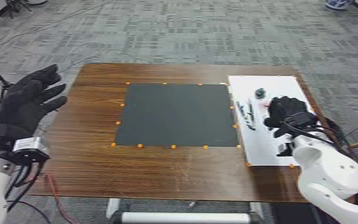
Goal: Arrange flowers
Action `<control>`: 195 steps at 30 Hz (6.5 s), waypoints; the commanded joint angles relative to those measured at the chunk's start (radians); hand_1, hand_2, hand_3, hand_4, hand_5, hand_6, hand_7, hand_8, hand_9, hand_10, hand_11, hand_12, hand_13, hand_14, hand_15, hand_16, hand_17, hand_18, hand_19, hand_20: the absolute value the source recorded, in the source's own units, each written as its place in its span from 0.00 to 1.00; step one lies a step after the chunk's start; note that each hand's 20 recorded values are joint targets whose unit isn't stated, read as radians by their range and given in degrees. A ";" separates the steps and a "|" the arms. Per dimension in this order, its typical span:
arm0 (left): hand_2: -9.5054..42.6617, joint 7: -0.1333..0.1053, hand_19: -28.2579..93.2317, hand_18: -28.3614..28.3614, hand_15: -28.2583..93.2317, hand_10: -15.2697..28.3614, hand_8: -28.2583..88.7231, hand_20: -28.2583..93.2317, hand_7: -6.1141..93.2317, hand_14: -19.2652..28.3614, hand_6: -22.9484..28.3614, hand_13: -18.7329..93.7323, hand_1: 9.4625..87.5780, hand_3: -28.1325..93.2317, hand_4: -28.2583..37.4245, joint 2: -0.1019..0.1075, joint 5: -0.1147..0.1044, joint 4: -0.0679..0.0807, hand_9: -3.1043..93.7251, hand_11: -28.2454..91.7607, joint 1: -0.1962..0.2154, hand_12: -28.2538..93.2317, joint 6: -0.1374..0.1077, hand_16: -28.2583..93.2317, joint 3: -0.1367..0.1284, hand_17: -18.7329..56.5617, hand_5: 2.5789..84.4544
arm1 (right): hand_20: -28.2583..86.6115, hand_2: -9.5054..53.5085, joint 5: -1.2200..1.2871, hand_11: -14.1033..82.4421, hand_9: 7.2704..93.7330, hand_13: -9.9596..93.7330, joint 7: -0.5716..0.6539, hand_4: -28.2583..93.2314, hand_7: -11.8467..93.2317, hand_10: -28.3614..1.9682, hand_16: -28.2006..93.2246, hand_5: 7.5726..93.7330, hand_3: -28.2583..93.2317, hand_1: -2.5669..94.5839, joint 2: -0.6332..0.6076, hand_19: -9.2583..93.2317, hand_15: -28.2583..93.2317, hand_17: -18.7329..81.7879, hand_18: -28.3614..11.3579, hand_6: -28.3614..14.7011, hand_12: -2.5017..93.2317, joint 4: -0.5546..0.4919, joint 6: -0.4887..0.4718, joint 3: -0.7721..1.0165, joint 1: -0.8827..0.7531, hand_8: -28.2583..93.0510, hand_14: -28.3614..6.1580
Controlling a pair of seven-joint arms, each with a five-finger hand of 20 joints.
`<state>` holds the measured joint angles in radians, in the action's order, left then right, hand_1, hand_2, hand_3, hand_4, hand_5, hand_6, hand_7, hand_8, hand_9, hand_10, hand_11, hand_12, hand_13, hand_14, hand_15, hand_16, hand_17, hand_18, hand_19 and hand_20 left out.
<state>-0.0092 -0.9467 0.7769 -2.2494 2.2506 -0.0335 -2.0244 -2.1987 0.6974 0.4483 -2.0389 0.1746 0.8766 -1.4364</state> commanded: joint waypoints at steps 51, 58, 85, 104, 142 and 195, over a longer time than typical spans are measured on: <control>0.10 0.085 0.57 0.86 0.57 0.54 0.16 0.33 0.26 0.64 0.48 0.22 0.22 0.77 0.07 0.194 0.041 0.170 0.18 0.41 -0.509 0.40 0.099 0.21 0.387 0.10 0.23 | 0.82 0.00 -0.025 0.88 0.82 0.82 0.070 0.12 0.59 0.63 0.65 0.81 0.92 0.46 0.952 1.00 0.94 0.68 0.15 0.64 0.66 0.558 0.010 -0.538 0.458 0.46 0.53; 0.10 0.091 0.57 0.87 0.57 0.53 0.16 0.33 0.26 0.63 0.48 0.22 0.22 0.77 0.06 0.191 0.039 0.184 0.18 0.41 -0.541 0.40 0.111 0.21 0.415 0.10 0.23 | 0.82 0.00 -0.023 0.88 0.82 0.82 0.085 0.11 0.59 0.63 0.65 0.82 0.92 0.46 0.975 1.00 0.94 0.68 0.15 0.65 0.67 0.575 -0.016 -0.537 0.449 0.46 0.53; 0.09 0.084 0.59 0.88 0.61 0.58 0.15 0.31 0.28 0.69 0.49 0.23 0.23 0.78 0.02 0.169 0.039 0.189 0.20 0.43 -0.550 0.40 0.125 0.20 0.423 0.10 0.25 | 0.82 0.00 -0.022 0.86 0.83 0.82 0.093 0.11 0.58 0.66 0.66 0.82 0.92 0.41 0.988 1.00 0.93 0.69 0.14 0.70 0.69 0.639 -0.147 -0.490 0.404 0.46 0.53; 0.09 0.078 0.60 0.89 0.63 0.59 0.15 0.31 0.28 0.72 0.50 0.23 0.23 0.78 0.01 0.168 0.041 0.173 0.21 0.43 -0.513 0.40 0.110 0.19 0.389 0.09 0.26 | 0.82 0.00 -0.022 0.84 0.81 0.81 0.103 0.10 0.56 0.63 0.67 0.80 0.94 0.27 0.953 1.00 0.92 0.67 0.13 0.67 0.70 0.615 -0.241 -0.500 0.431 0.40 0.49; 0.07 0.040 0.55 0.83 0.58 0.55 0.16 0.33 0.27 0.65 0.47 0.23 0.21 0.80 0.02 0.069 0.049 0.029 0.20 0.42 -0.134 0.40 0.049 0.20 0.076 0.11 0.25 | 0.75 0.00 -0.005 0.84 0.68 0.70 0.245 0.02 0.50 0.47 0.67 0.68 0.88 0.21 0.073 1.00 0.92 0.56 0.10 0.55 0.71 0.068 -0.166 0.317 -0.262 0.16 0.37; 0.09 0.034 0.56 0.83 0.59 0.56 0.16 0.33 0.27 0.65 0.47 0.23 0.21 0.79 0.03 0.076 0.047 0.016 0.20 0.42 -0.094 0.40 0.024 0.20 0.036 0.11 0.24 | 0.84 0.03 -0.095 0.89 0.81 0.81 0.177 0.10 0.63 0.60 0.66 0.76 0.95 0.42 0.048 1.00 0.94 0.67 0.13 0.67 0.67 -0.054 0.126 0.307 -0.277 0.46 0.48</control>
<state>0.0238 -0.8716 0.8240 -2.2265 2.1517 0.0031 -1.9801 -2.2663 0.9147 0.4990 -2.0190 0.2150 1.2799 -1.8802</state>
